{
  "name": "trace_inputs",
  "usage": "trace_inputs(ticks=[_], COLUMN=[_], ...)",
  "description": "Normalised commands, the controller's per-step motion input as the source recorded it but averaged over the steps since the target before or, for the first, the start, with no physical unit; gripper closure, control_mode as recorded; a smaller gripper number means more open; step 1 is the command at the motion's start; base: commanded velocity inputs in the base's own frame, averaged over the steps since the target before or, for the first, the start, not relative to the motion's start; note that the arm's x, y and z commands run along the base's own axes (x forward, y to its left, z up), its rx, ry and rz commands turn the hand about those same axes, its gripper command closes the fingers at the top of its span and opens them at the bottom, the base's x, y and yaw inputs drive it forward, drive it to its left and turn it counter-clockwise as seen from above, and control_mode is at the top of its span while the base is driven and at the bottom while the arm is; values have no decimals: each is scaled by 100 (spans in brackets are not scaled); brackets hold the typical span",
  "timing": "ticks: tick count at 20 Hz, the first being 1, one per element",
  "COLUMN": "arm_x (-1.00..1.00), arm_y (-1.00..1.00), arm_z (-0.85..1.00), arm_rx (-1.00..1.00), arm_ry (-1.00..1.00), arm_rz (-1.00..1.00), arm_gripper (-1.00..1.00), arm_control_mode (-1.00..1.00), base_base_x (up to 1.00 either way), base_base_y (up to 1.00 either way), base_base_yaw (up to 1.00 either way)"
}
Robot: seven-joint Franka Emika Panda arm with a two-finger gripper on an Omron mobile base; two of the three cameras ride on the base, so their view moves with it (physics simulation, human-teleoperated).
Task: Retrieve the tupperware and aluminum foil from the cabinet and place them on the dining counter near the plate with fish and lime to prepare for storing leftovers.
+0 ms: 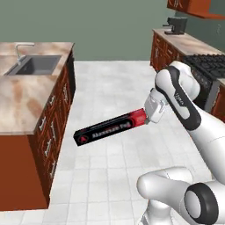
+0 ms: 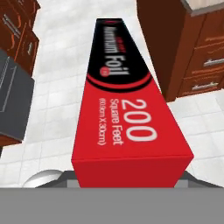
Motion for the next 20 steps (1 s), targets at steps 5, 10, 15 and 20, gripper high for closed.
trace_inputs(ticks=[5,10,15,20], arm_x=[0,0,0,0], arm_y=[0,0,0,0], arm_z=[0,0,0,0], arm_rx=[0,0,0,0], arm_ry=[0,0,0,0], arm_rz=[0,0,0,0], arm_gripper=[100,100,100,100], arm_control_mode=[100,100,100,100], base_base_x=[5,31,44,55], base_base_y=[30,60,74,68], base_base_yaw=[72,57,49,47])
